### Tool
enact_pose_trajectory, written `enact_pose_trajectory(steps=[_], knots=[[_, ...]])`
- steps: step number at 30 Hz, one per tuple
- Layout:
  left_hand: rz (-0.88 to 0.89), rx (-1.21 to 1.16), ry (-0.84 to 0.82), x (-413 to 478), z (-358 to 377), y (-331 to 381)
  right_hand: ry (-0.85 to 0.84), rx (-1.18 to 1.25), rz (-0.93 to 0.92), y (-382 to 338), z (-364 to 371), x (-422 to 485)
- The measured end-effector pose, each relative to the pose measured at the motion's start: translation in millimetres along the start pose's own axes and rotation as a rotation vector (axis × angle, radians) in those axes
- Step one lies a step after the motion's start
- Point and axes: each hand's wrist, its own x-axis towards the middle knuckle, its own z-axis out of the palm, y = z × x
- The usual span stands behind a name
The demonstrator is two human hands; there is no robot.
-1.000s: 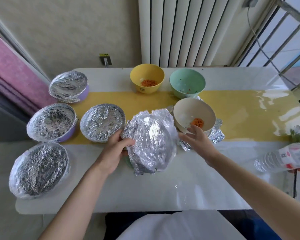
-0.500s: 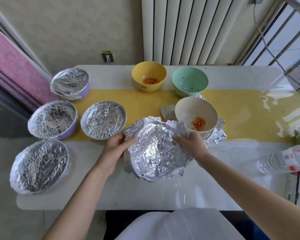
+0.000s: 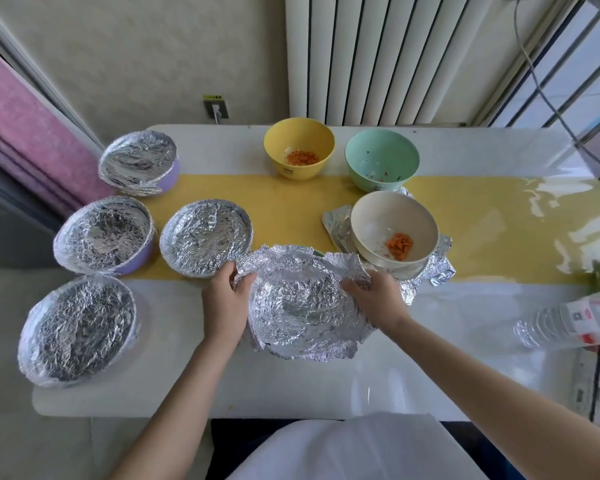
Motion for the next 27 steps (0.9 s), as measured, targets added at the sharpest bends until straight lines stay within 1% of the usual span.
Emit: enact_pose_trajectory(steps=[4,5,8,11,13,15,17,20,22,24,27], knots=[[0.009,-0.068,-0.079,6,0,1,-0.035,-0.116,-0.024,1,-1,-1],[0.028,-0.085,-0.12,7,-1,2,-0.039,-0.154,-0.055,0,-3,-2],[0.105,-0.115,-0.249,10,-2,9,-0.063,-0.237,-0.231,-8,-8,-3],[0.184,-0.062,-0.363,12,0,17,-0.106,-0.303,-0.346,-22,-9,-4],[0.215,-0.025,-0.42,14,2,22,-0.097,-0.378,-0.39,-27,-8,-4],[0.182,-0.043,-0.45,16,2,24,-0.106,-0.408,-0.394,-30,-5,-4],[0.129,-0.037,-0.464,18,0,24,-0.095,-0.366,-0.387,-30,-4,-4],[0.026,0.075,-0.517,19,-6,20,-0.072,-0.324,-0.349,-26,-4,-4],[-0.03,0.091,-0.541,18,-7,12,-0.043,-0.295,-0.315,-22,-5,-2],[-0.094,0.013,-0.55,17,-9,7,-0.056,-0.293,-0.277,-21,-9,0],[-0.162,-0.127,-0.557,15,-12,6,-0.143,-0.379,-0.282,-20,-12,0]])
